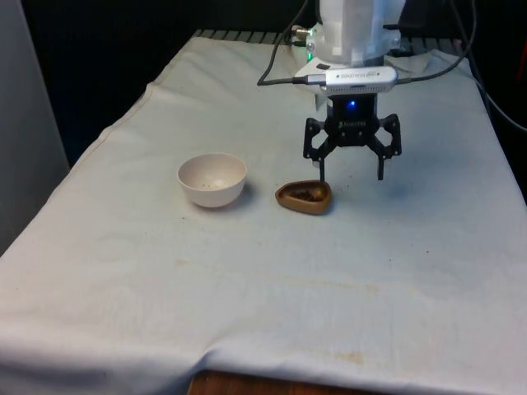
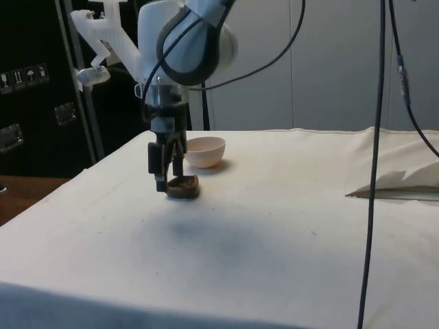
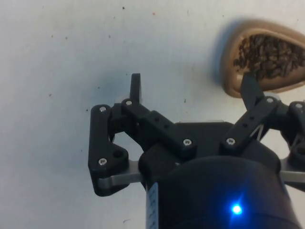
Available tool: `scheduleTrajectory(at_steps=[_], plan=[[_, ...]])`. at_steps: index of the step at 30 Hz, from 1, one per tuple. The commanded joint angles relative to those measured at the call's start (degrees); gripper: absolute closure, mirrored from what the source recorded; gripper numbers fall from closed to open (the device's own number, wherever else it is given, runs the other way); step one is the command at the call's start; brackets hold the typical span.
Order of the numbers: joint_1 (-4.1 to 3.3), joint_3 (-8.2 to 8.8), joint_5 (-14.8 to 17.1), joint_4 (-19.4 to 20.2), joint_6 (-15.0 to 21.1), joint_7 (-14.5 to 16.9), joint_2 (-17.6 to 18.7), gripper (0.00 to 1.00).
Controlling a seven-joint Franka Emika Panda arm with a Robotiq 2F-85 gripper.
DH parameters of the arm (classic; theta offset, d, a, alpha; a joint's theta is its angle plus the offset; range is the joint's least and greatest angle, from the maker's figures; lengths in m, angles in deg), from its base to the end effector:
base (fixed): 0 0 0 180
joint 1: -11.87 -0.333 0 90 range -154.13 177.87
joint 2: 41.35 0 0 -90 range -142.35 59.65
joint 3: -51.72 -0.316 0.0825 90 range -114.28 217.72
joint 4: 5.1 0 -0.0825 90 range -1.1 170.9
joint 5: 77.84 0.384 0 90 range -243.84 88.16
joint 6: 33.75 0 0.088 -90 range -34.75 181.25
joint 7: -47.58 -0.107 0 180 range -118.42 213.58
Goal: Pour the coffee beans from the cup into the bowl.
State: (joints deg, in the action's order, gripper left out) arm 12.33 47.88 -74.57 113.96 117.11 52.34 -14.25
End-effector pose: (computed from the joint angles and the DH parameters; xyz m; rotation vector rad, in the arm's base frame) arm 0.5954 0.0333 0.2048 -3.0772 -0.1305 -0.1281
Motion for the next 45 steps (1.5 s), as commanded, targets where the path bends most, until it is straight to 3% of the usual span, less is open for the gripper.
scheduleTrajectory(at_steps=[1, 8, 9, 10, 17, 18, 19, 25, 27, 28, 29, 35, 36, 37, 45], plan=[[-0.57, 0.63, -0.7, -0.1, 0.9, -0.9, 0.4, 0.00], [-1.15, 1.43, -3.8, -0.1, 2.3, -3.5, 1.3, 0.00], [-0.11, 0.23, -2.8, -0.2, 1.5, -2.3, 1.1, 0.00], [-1.15, 1.43, -4.3, -0.1, 2.3, -4.0, 1.3, 0.00], [-1.26, 1.60, -8.7, -0.2, 2.2, -8.1, 1.5, 0.00], [-0.29, 0.46, -7.9, -0.2, 1.9, -7.2, 1.4, 0.00], [-1.26, 1.66, -9.2, -0.2, 2.2, -8.5, 1.5, 0.00], [-1.32, 1.83, -12.4, -0.4, 2.1, -11.5, 2.1, 0.00], [-1.03, 1.55, -12.6, -0.4, 2.2, -11.8, 2.5, 0.00], [-0.40, 0.74, -11.9, -0.2, 1.9, -10.9, 2.1, 0.00], [-0.92, 1.38, -12.5, -0.5, 2.3, -11.8, 2.6, 0.00], [-0.74, 1.26, -12.3, -1.2, 1.9, -11.9, 3.3, 0.00], [-0.40, 0.80, -11.9, -1.0, 1.9, -11.3, 3.2, 0.00], [-0.80, 1.26, -12.3, -1.3, 1.8, -11.9, 3.3, 0.00], [-1.09, 1.89, -12.7, -2.1, 1.7, -12.6, 4.1, 0.00]])
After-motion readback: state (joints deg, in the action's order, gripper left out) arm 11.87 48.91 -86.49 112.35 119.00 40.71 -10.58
